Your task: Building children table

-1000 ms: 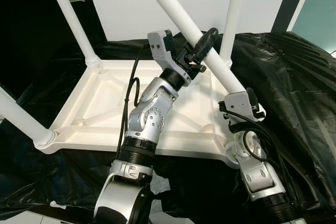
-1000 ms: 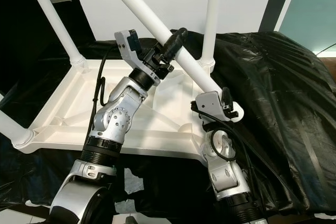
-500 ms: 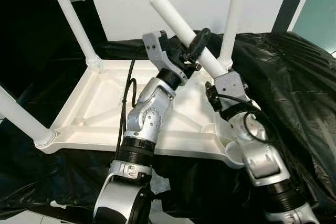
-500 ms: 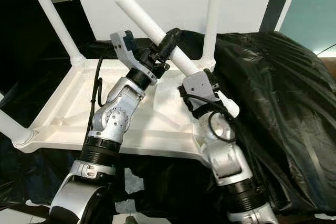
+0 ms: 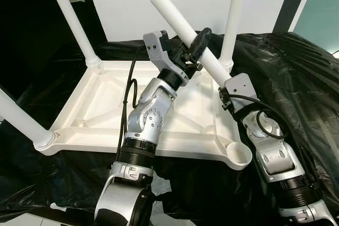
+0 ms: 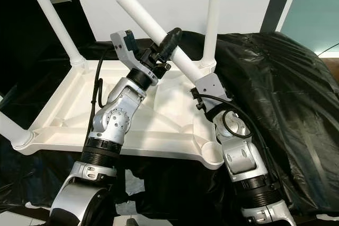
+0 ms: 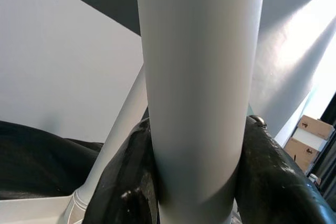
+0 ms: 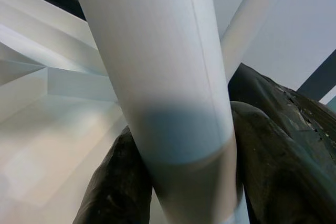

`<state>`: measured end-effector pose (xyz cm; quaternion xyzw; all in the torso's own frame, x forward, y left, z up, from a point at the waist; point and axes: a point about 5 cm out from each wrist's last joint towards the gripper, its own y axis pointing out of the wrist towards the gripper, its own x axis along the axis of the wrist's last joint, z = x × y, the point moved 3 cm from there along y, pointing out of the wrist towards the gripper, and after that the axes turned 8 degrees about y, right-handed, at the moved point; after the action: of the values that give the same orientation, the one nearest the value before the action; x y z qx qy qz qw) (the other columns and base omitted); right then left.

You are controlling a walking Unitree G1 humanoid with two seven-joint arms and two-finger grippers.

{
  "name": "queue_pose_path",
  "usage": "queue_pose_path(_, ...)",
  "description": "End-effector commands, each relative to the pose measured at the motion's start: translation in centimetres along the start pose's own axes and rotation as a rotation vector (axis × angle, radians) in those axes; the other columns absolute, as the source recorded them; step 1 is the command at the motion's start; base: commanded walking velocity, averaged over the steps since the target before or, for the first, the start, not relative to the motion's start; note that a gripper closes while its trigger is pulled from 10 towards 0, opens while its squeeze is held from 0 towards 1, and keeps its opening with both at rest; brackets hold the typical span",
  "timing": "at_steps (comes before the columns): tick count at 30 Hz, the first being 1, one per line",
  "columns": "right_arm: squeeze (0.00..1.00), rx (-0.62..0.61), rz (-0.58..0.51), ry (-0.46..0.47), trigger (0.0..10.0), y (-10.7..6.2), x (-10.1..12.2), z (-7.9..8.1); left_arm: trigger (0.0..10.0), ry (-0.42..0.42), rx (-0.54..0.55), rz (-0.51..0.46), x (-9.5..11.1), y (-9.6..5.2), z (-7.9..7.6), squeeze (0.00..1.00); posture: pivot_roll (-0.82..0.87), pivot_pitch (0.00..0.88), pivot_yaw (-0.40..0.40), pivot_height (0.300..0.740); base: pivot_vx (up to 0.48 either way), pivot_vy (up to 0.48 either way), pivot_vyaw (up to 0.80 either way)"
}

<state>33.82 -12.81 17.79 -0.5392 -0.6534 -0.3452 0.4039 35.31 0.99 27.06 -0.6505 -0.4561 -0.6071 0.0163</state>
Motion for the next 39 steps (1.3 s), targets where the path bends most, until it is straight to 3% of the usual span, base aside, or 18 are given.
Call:
queue_pose_path(1, 0.00, 0.037, 0.040, 0.039, 0.0, 0.1, -0.7, 1.1, 10.0, -0.051, -0.014, -0.026, -0.3, 0.2, -1.0, 0.00, -0.11, 0.000, 0.061, 0.740, 0.000, 0.000, 0.00)
queue_pose_path(5, 0.00, 0.023, 0.042, 0.046, 0.0, 0.1, -0.8, 0.9, 10.0, -0.054, -0.005, -0.021, -0.3, 0.3, -0.9, 0.00, -0.11, 0.000, 0.062, 0.740, 0.000, 0.000, 0.00)
queue_pose_path(6, 0.00, 0.018, 0.043, 0.048, 0.0, 0.1, -0.8, 0.9, 10.0, -0.061, -0.001, -0.021, -0.4, 0.3, -0.8, 1.00, -0.12, 0.000, 0.064, 0.740, 0.000, 0.000, 0.00)
queue_pose_path(13, 0.00, -0.042, 0.038, 0.065, 0.0, -0.2, -0.8, 0.7, 10.0, -0.049, 0.024, -0.017, -0.4, 0.2, -0.5, 1.00, -0.12, 0.000, 0.067, 0.740, 0.000, 0.000, 0.00)
queue_pose_path(14, 0.00, -0.081, 0.029, 0.069, 0.0, -0.3, -0.7, 0.6, 10.0, -0.043, 0.042, -0.013, -0.5, 0.2, -0.3, 0.93, -0.12, 0.000, 0.068, 0.740, 0.000, 0.000, 0.00)
queue_pose_path(15, 0.00, -0.114, 0.019, 0.070, 0.0, -0.4, -0.6, 0.5, 10.0, -0.039, 0.055, -0.010, -0.5, 0.3, -0.1, 0.00, -0.12, 0.000, 0.068, 0.740, 0.000, 0.000, 0.00)
queue_pose_path(21, 0.00, -0.244, -0.013, 0.047, 0.0, -1.3, -0.8, 0.5, 10.0, -0.034, 0.069, -0.007, -0.5, 0.3, 0.1, 0.00, -0.12, 0.000, 0.070, 0.740, 0.000, 0.000, 0.00)
queue_pose_path(30, 0.00, -0.329, -0.006, -0.010, 0.0, -1.8, -1.9, 0.0, 10.0, -0.030, 0.070, -0.005, -0.5, 0.4, 0.2, 0.00, -0.11, 0.000, 0.074, 0.740, 0.000, 0.000, 0.00)
queue_pose_path(36, 0.00, -0.357, -0.044, -0.048, 0.0, -1.9, -1.2, 0.0, 10.0, -0.023, 0.067, -0.004, -0.4, 0.4, 0.2, 0.00, -0.12, 0.000, 0.076, 0.740, 0.000, 0.000, 0.00)
queue_pose_path(37, 0.00, -0.362, -0.049, -0.052, 0.0, -1.9, -1.0, -0.1, 0.7, -0.022, 0.061, -0.011, -0.4, 0.4, 0.1, 0.00, -0.12, 0.000, 0.075, 0.740, 0.000, 0.000, 0.00)
queue_pose_path(38, 0.00, -0.364, -0.050, -0.054, 0.0, -1.9, -1.0, -0.1, 0.0, -0.023, 0.055, -0.014, -0.3, 0.3, 0.0, 0.00, -0.11, 0.000, 0.075, 0.740, 0.000, 0.000, 0.00)
queue_pose_path(39, 0.00, -0.364, -0.050, -0.054, 0.0, -1.9, -1.0, -0.1, 0.0, -0.023, 0.055, -0.014, -0.3, 0.3, 0.0, 0.00, -0.11, 0.000, 0.075, 0.740, 0.000, 0.000, 0.00)
